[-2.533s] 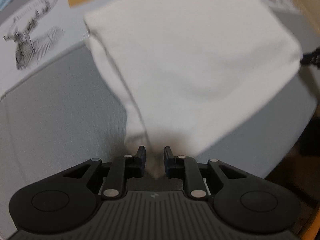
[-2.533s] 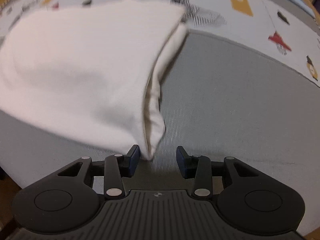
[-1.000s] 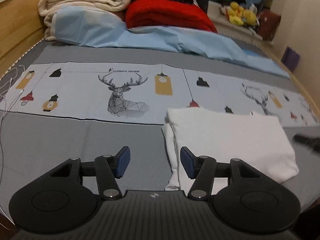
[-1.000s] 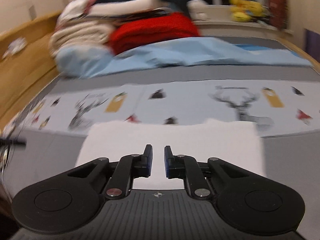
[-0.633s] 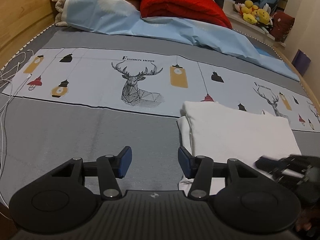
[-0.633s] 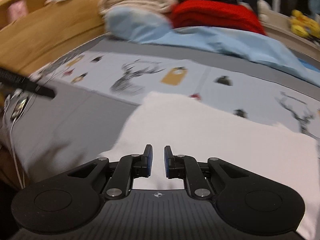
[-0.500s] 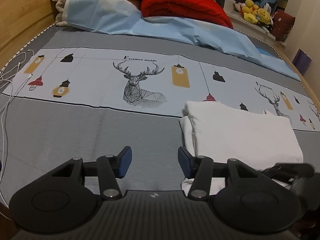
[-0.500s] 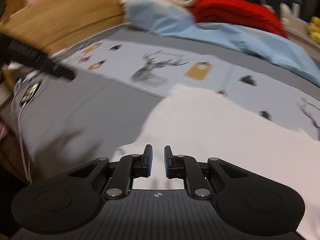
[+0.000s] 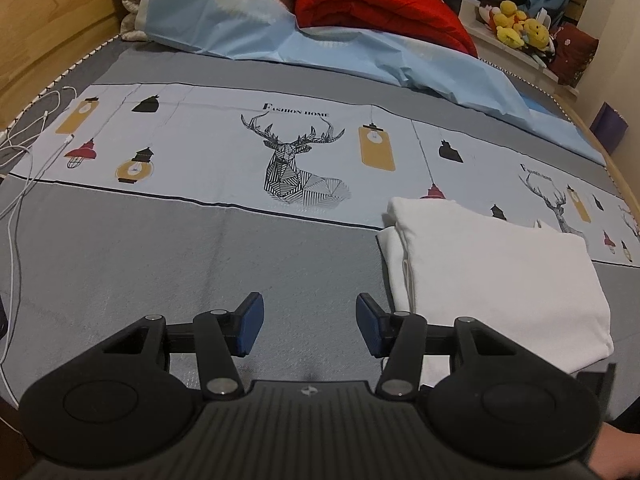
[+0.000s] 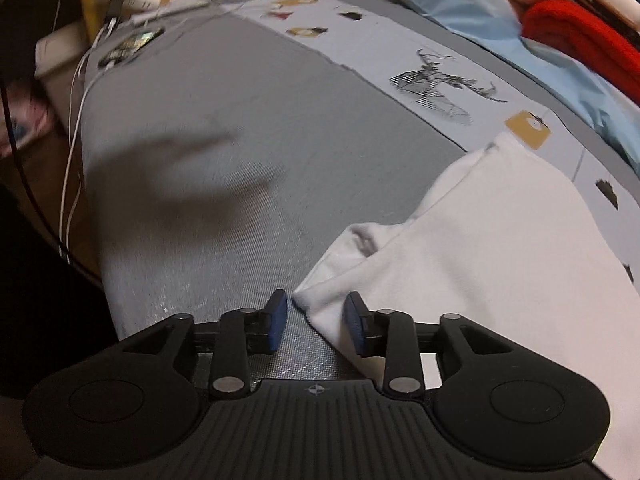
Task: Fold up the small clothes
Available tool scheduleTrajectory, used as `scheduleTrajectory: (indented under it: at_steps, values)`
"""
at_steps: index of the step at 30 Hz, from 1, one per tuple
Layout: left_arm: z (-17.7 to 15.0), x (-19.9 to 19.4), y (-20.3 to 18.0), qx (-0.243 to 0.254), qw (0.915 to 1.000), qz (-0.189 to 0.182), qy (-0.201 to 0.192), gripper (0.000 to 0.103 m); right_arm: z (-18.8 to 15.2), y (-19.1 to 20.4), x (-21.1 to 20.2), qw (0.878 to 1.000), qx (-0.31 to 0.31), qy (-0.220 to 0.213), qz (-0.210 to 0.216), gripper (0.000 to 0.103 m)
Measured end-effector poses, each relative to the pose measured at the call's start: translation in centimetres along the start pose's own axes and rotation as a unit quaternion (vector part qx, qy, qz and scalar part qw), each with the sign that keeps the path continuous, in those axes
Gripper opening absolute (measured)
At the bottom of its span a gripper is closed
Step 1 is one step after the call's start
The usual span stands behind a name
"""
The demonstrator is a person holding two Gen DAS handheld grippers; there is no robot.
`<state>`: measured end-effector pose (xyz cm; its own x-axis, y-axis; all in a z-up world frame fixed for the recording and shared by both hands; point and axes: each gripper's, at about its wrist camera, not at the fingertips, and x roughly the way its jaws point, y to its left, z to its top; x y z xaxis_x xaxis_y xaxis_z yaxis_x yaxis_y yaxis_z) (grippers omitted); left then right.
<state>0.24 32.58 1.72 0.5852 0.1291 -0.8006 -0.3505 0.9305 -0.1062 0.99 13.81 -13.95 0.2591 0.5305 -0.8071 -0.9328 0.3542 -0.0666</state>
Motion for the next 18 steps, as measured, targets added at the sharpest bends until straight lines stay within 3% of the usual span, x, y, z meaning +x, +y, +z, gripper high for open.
scheduleTrajectory:
  at_steps: [3, 4, 6, 8, 15, 18]
  values:
    - [0.0, 0.2, -0.3, 0.005, 1.0000, -0.001, 0.003, 0.056, -0.1, 0.6, 0.4, 1.000, -0.021, 0.000, -0.010, 0.035]
    - [0.1, 0.3, -0.4, 0.008, 0.9999, -0.001, 0.005, 0.056, 0.0, 0.6, 0.3, 1.000, -0.023, 0.002, -0.010, 0.031]
    - [0.2, 0.5, -0.9, 0.015, 0.9999, 0.000, 0.008, 0.056, 0.3, 0.3, 0.0, 1.000, -0.017, 0.001, -0.012, 0.013]
    - [0.3, 0.7, -1.3, 0.018, 0.9998, 0.001, 0.009, 0.056, 0.4, -0.4, -0.8, 1.000, 0.001, -0.007, -0.003, 0.010]
    - [0.7, 1.6, -3.0, 0.030, 0.9994, 0.000, 0.017, 0.057, 1.1, -3.7, -5.8, 0.994, 0.079, -0.071, 0.017, 0.009]
    - [1.2, 2.4, -3.8, 0.014, 0.9993, -0.021, 0.027, 0.060, 0.9, -5.3, -8.1, 0.988, 0.112, -0.101, 0.023, 0.009]
